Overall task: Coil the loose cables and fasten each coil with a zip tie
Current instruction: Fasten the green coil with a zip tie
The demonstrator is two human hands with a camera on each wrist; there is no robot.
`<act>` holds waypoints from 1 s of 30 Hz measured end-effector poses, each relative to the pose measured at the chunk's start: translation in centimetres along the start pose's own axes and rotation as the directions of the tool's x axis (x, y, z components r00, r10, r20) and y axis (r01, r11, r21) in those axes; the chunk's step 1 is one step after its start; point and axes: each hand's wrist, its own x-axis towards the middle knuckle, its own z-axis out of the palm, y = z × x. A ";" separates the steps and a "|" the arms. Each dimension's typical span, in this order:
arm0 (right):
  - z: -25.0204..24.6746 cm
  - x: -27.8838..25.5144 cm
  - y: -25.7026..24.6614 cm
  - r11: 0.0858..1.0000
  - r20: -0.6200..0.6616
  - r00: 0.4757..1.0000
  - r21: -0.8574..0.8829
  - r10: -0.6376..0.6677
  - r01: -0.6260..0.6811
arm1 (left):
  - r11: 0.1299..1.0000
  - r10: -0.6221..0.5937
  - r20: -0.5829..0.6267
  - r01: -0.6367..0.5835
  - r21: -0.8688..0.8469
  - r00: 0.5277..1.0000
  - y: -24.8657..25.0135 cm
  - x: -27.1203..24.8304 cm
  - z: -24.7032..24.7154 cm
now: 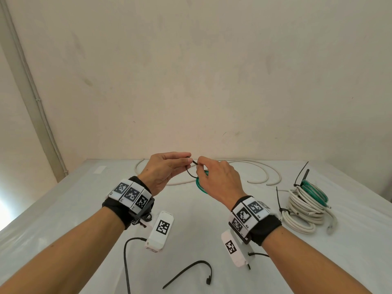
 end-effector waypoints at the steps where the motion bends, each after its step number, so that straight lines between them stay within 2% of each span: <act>1: 0.0 0.0 0.0 1.000 0.002 1.000 -0.006 0.002 -0.002 | 1.000 -0.001 0.003 0.001 0.000 1.000 0.0 0.0 0.0; 10: 0.3 0.1 0.6 1.000 0.017 1.000 -0.009 0.014 -0.014 | 0.985 0.018 0.028 -0.023 0.174 0.999 0.2 -0.1 -0.2; 21: 0.6 -0.2 0.6 0.998 -0.014 1.000 -0.062 -0.013 0.012 | 0.999 -0.041 0.096 0.042 -0.002 0.995 -0.3 -0.2 -0.9; 25: 0.7 -0.2 0.6 0.994 -0.007 0.999 -0.103 -0.040 0.039 | 0.997 -0.062 0.095 0.058 0.050 0.994 -0.2 -0.2 -1.0; 30: 1.3 0.0 0.6 0.999 0.005 0.999 -0.027 -0.047 0.047 | 0.992 -0.076 0.099 0.066 0.108 0.992 -0.3 -0.3 -0.7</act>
